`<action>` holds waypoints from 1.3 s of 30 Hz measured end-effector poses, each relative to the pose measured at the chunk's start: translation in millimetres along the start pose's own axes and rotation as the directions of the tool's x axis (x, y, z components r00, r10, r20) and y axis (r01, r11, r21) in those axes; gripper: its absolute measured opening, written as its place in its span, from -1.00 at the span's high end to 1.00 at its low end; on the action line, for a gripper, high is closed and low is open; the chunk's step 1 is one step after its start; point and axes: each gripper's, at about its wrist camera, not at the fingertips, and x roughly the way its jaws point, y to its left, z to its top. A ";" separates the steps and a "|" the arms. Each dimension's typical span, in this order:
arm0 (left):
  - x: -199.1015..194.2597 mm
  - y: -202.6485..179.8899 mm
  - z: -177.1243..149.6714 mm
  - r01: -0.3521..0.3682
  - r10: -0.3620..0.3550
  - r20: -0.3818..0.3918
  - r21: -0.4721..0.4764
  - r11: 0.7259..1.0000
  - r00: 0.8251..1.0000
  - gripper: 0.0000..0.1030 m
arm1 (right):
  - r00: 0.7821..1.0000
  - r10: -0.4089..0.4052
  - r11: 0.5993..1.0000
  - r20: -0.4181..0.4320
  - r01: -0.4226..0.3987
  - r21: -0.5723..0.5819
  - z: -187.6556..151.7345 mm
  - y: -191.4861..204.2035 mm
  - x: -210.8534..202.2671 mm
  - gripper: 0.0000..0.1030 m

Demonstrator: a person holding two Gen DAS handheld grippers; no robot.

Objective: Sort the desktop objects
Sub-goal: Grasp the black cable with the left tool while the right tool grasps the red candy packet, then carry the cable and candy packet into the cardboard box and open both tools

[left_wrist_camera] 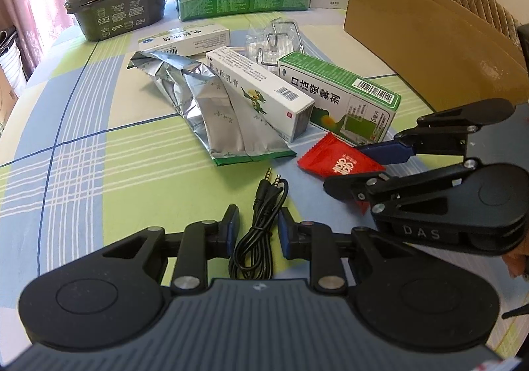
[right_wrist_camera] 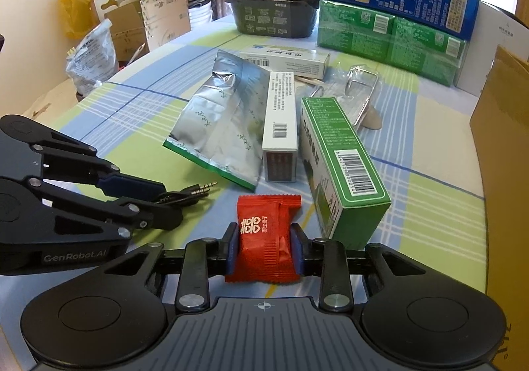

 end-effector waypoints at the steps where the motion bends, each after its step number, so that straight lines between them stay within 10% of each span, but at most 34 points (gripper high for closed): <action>1: -0.1 -0.3 0.2 0.002 -0.002 -0.003 -0.002 1.000 1.000 0.68 | 1.000 -0.001 1.000 0.003 0.001 0.004 -0.5 0.0 -1.8 0.45; 39: -84.3 -79.3 5.4 -0.002 0.004 0.022 -0.083 0.997 1.000 0.78 | 0.981 -0.099 0.984 0.166 0.071 0.166 -40.7 -12.5 -138.6 0.46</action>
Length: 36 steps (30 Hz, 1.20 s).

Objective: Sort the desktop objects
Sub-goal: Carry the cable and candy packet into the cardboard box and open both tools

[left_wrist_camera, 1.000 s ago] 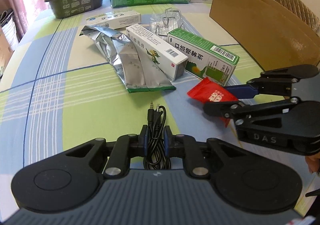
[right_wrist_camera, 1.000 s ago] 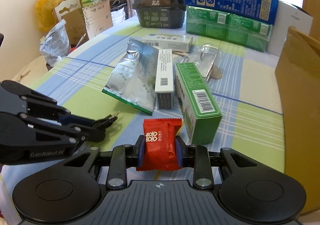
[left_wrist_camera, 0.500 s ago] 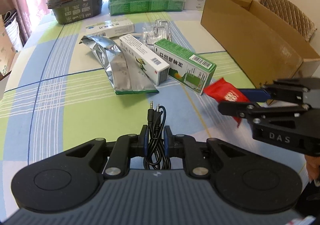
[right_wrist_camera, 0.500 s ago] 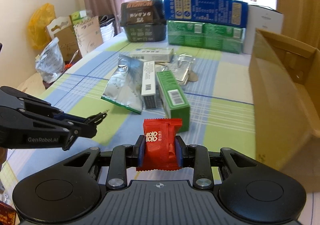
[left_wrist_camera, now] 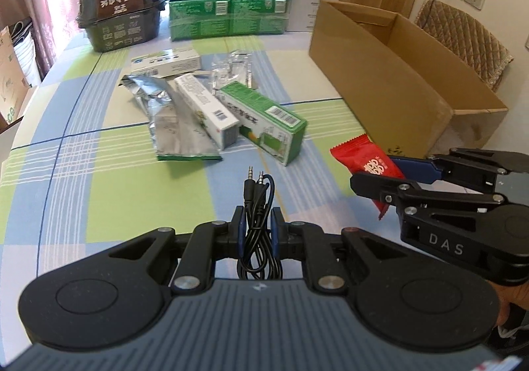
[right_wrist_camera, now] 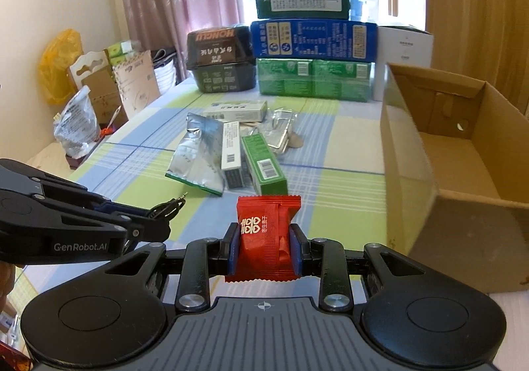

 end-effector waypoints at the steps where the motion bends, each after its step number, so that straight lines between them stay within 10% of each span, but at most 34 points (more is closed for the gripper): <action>1: -0.7 -3.0 -0.1 0.004 -0.004 0.001 0.004 1.000 1.000 0.78 | 1.000 -0.004 1.000 0.002 0.004 0.000 -0.3 -1.1 -1.6 0.46; 36: -19.8 -56.7 39.8 0.074 -0.075 0.108 0.008 0.997 0.991 0.78 | 0.989 -0.109 0.993 0.102 0.104 0.053 24.7 -29.5 -50.7 0.46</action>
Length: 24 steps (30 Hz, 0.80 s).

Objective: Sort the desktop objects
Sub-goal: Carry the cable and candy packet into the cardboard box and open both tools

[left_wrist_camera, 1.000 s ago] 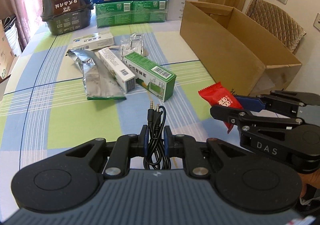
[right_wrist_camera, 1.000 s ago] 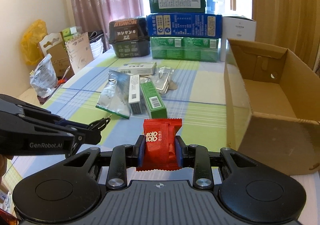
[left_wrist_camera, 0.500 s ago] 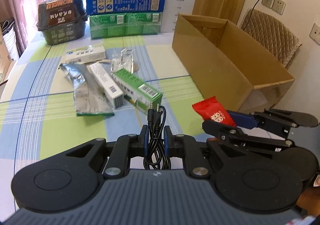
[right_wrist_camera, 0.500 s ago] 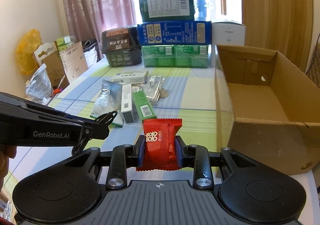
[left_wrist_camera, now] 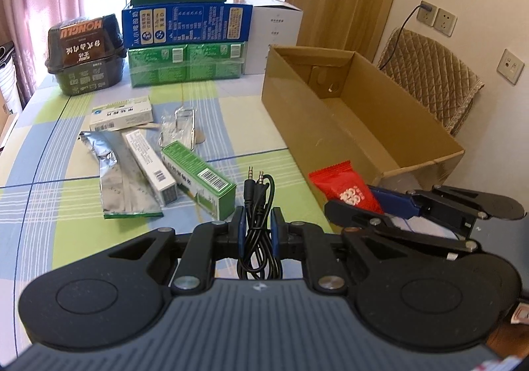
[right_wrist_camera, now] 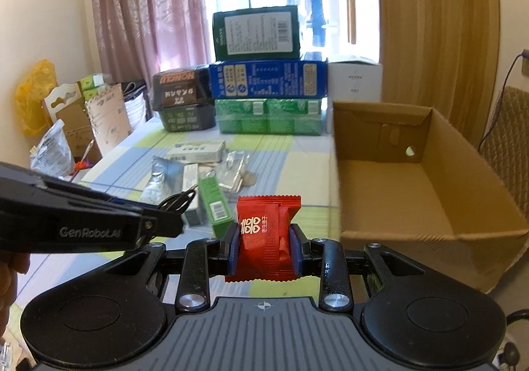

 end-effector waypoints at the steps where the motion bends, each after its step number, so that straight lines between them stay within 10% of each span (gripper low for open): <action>1: -0.8 -0.7 0.7 0.002 -0.002 0.004 -0.001 1.000 1.000 0.78 | 1.000 -0.003 1.000 0.005 0.003 0.006 1.8 -2.7 -2.6 0.46; 24: 18.7 -81.2 55.0 0.137 -0.139 0.090 0.029 0.990 0.986 0.78 | 0.985 -0.161 0.985 0.069 0.156 0.075 35.4 -103.7 -36.0 0.46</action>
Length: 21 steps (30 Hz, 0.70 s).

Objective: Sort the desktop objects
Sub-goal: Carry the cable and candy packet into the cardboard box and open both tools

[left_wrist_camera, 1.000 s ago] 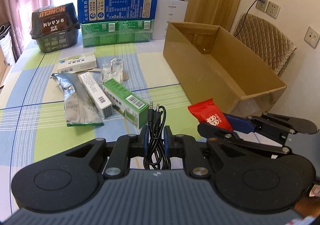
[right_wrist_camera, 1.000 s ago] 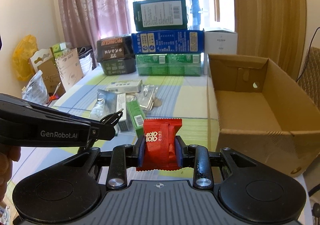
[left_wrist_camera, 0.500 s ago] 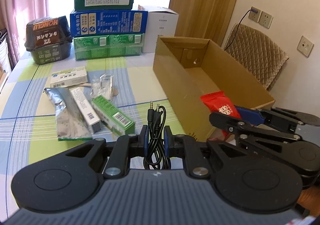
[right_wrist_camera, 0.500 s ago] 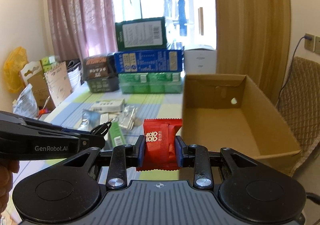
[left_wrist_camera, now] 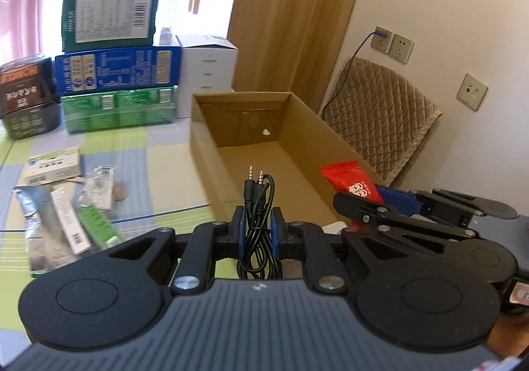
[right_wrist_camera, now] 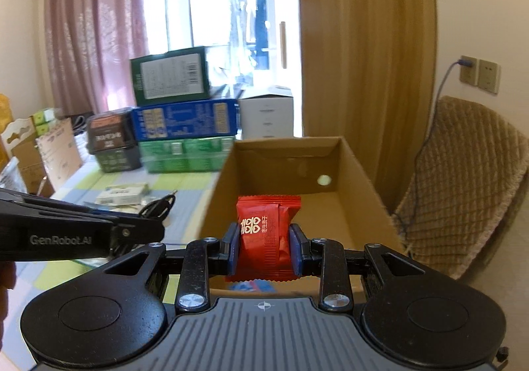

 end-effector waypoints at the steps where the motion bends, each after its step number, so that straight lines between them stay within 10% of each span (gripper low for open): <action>1: 4.1 -4.0 1.9 0.003 -0.003 -0.004 0.004 1.000 1.000 0.78 | 1.000 -0.006 1.000 -0.001 0.006 0.001 0.2 -5.3 0.5 0.46; 21: 79.4 -38.4 25.0 0.051 -0.047 -0.056 0.072 0.996 0.997 0.78 | 0.999 -0.039 0.997 -0.037 0.041 0.060 7.1 -67.9 42.7 0.46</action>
